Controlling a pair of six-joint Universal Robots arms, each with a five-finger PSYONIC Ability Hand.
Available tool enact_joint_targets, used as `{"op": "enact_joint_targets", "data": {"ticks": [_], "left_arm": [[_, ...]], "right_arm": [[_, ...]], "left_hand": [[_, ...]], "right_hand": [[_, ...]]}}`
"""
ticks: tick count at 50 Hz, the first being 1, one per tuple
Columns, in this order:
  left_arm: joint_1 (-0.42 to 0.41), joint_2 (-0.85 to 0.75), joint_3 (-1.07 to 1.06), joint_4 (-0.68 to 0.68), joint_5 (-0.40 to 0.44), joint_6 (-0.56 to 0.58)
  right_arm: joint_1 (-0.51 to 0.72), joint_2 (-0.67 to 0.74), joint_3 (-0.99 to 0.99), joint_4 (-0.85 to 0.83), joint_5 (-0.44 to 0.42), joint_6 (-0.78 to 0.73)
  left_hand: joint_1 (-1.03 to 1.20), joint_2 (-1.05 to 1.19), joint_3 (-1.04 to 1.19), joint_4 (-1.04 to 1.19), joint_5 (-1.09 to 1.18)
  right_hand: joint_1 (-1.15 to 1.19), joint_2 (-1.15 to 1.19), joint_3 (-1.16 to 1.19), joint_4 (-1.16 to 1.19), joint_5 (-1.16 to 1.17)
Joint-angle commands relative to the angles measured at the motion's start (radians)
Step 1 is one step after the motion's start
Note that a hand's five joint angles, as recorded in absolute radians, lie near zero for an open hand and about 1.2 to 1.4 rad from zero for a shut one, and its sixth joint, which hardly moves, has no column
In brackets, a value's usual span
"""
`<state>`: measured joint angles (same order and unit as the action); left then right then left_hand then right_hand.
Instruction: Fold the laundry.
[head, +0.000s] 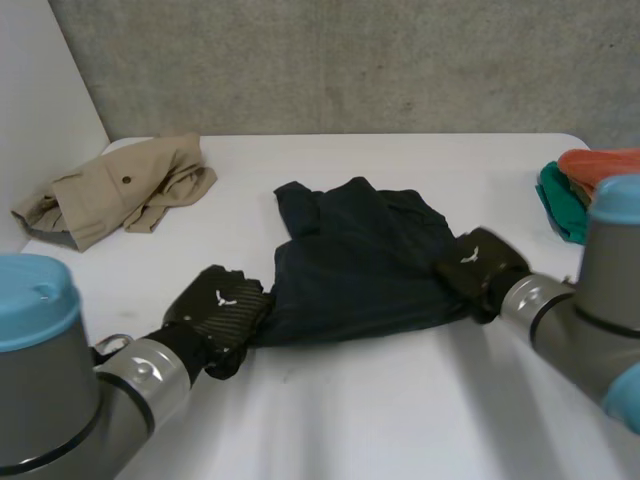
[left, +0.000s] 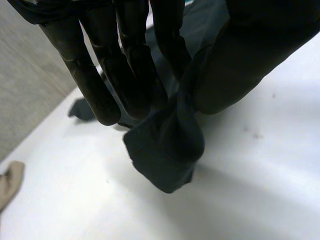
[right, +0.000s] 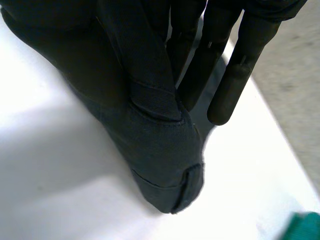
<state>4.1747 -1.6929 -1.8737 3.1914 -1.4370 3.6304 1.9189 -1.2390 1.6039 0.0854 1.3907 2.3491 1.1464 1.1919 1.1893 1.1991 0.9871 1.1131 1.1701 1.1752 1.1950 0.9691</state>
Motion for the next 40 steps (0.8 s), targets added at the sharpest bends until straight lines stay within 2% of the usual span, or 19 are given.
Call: {"op": "enact_joint_targets", "data": {"ticks": [1,4,6,8,11,18,19,23,26,31,35,40], "left_arm": [[-0.021,0.205,-0.013,-0.056,0.000,-0.062],[-0.053,0.260,-0.010,-0.057,0.009,-0.099],[-0.068,0.271,-0.007,-0.054,0.006,-0.114],[-0.076,0.254,0.002,-0.042,-0.005,-0.125],[-0.062,0.184,0.018,-0.027,-0.035,-0.124],[-0.033,0.012,0.045,-0.024,-0.100,-0.096],[-0.031,-0.017,0.053,-0.025,-0.115,-0.087],[-0.025,-0.068,0.076,-0.028,-0.141,-0.075],[-0.019,-0.077,0.085,-0.034,-0.145,-0.072],[-0.004,-0.073,0.094,-0.036,-0.134,-0.072],[0.002,-0.059,0.090,-0.036,-0.129,-0.075],[0.001,-0.040,0.079,-0.036,-0.123,-0.073]], "right_arm": [[-0.051,-0.218,-0.087,0.056,-0.028,-0.068],[-0.048,-0.240,-0.166,0.025,-0.083,-0.076],[-0.043,-0.206,-0.200,-0.002,-0.120,-0.068],[-0.014,-0.119,-0.248,-0.067,-0.186,-0.065],[0.060,0.016,-0.306,-0.174,-0.231,-0.074],[0.098,0.344,-0.438,-0.372,-0.200,-0.109],[0.103,0.411,-0.465,-0.387,-0.188,-0.117],[0.106,0.492,-0.506,-0.366,-0.144,-0.120],[0.097,0.442,-0.496,-0.339,-0.111,-0.096],[0.074,0.197,-0.418,-0.264,-0.030,0.124],[0.037,0.041,-0.354,-0.163,0.002,0.254],[-0.029,-0.025,-0.312,0.028,0.010,0.311]], "left_hand": [[0.250,0.204,0.207,0.197,0.235],[0.250,0.204,0.207,0.197,0.235],[0.250,0.204,0.207,0.197,0.235],[0.250,0.204,0.207,0.197,0.235],[0.250,0.204,0.207,0.197,0.235],[0.250,0.204,0.207,0.197,0.235],[0.250,0.204,0.207,0.197,0.235],[0.250,0.204,0.207,0.197,0.235],[0.250,0.204,0.207,0.197,0.235],[0.250,0.204,0.207,0.197,0.235],[0.250,0.204,0.207,0.197,0.235],[0.250,0.204,0.207,0.197,0.235]], "right_hand": [[0.283,0.226,0.221,0.201,0.253],[0.283,0.226,0.221,0.201,0.253],[0.283,0.226,0.221,0.201,0.253],[0.283,0.226,0.221,0.201,0.253],[0.283,0.226,0.221,0.201,0.253],[0.283,0.226,0.221,0.201,0.253],[0.175,0.118,0.113,0.093,0.145],[-0.886,-0.943,-0.948,-0.968,-0.917],[-0.939,-0.996,-1.001,-1.020,-0.969],[-0.939,-0.996,-1.001,-1.020,-0.969],[-0.939,-0.996,-1.001,-1.020,-0.969],[-0.939,-0.996,-1.001,-1.020,-0.969]]}}
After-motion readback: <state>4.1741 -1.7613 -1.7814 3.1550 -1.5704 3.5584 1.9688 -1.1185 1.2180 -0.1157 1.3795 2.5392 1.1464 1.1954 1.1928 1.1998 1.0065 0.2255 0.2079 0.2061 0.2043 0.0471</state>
